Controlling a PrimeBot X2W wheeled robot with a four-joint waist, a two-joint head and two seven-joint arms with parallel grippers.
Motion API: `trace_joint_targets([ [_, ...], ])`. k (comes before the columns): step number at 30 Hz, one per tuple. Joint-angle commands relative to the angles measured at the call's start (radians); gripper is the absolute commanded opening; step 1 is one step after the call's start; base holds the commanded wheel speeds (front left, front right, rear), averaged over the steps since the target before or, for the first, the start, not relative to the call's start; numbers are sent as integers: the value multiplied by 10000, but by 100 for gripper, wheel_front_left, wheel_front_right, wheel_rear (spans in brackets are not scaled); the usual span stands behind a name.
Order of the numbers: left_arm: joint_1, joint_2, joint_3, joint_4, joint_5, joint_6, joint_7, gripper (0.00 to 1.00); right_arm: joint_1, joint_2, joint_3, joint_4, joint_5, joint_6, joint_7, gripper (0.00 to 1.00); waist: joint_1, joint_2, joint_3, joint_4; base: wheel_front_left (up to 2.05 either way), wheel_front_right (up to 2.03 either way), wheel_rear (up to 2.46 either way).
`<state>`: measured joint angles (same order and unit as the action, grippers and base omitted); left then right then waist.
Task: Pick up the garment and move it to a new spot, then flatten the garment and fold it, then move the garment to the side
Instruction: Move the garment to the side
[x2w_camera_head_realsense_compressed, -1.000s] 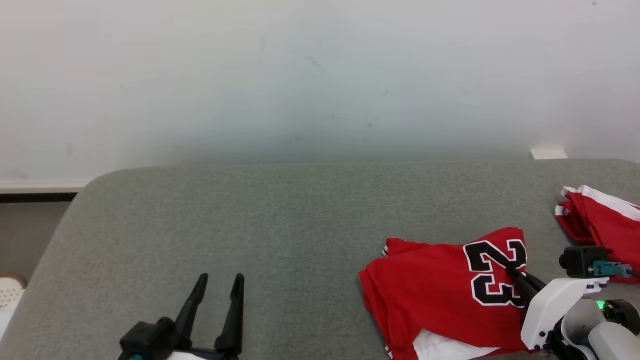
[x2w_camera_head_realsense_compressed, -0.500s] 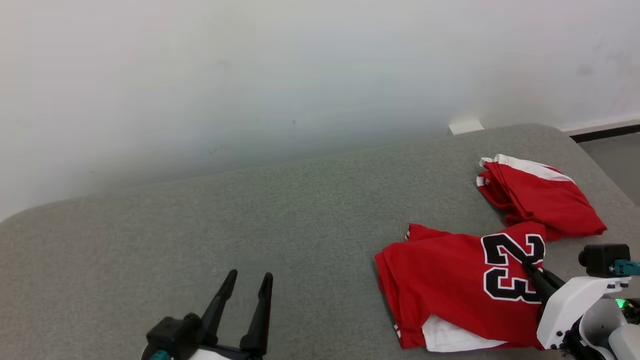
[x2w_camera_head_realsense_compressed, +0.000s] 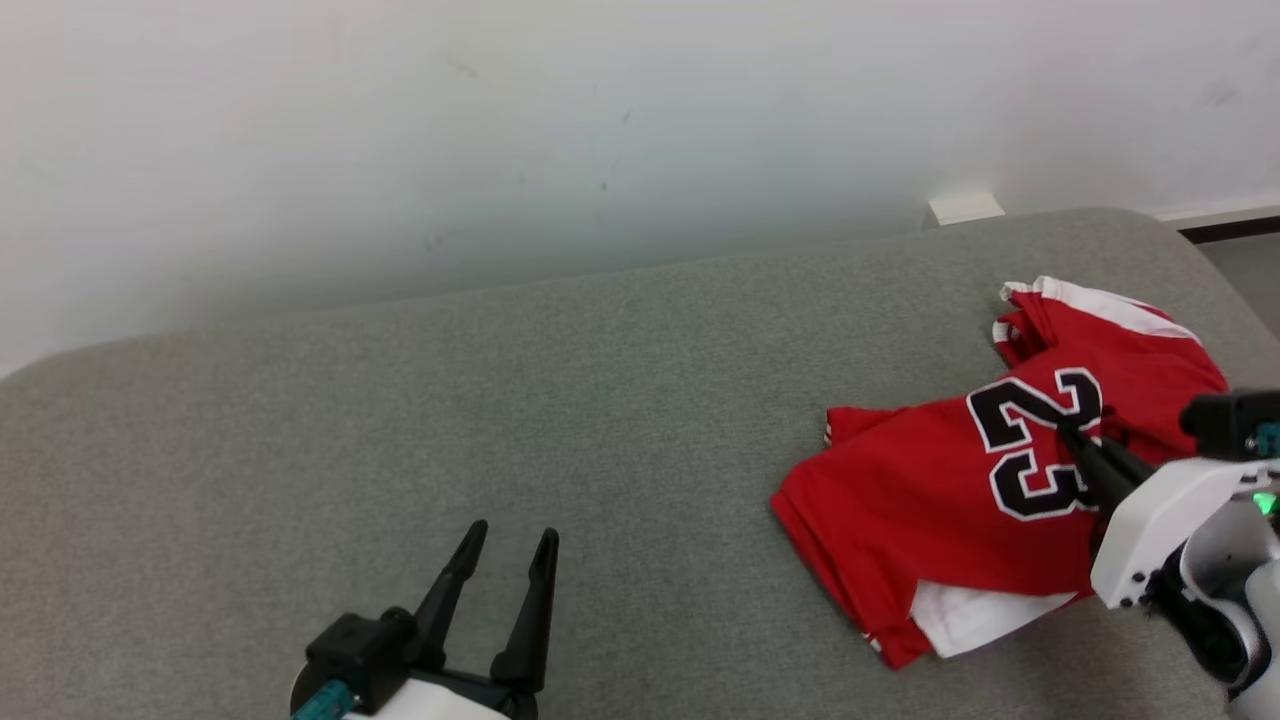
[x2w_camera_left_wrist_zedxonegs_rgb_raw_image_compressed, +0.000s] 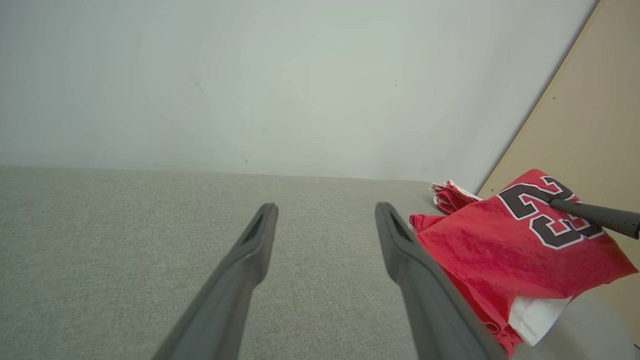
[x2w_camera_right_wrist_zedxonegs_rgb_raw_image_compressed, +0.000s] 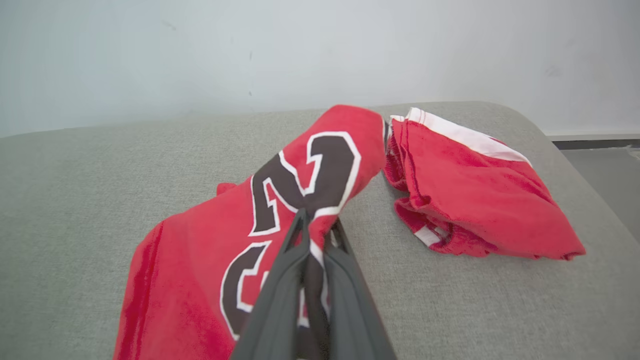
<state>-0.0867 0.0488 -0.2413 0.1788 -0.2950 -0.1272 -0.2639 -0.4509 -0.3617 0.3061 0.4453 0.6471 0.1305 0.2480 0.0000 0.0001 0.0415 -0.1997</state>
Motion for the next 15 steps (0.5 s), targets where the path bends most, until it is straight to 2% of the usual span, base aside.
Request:
trace_joint_targets([
  [1, -150, 39, 16, -9, 160, -25, 1, 100, -343, -148, -9, -2, 74, -1, 60, 0, 0, -1, 334, 215, 0, 0, 0],
  [11, -586, 55, 83, 66, 441, -41, 1, 100, -2188, -1577, -246, 617, 226, -1, 432, 0, 0, -1, 1376, 675, 0, 0, 0],
  [13, -602, 84, 67, 78, 459, -42, 1, 100, -2277, -1686, -284, 608, 165, -1, 418, 0, 0, -1, 1441, 679, 0, 0, 0],
  [15, -689, 183, 16, 58, 453, -44, 1, 100, -2588, -2144, -406, 663, 217, -1, 540, 0, 0, -1, 1687, 702, 0, 0, 0],
])
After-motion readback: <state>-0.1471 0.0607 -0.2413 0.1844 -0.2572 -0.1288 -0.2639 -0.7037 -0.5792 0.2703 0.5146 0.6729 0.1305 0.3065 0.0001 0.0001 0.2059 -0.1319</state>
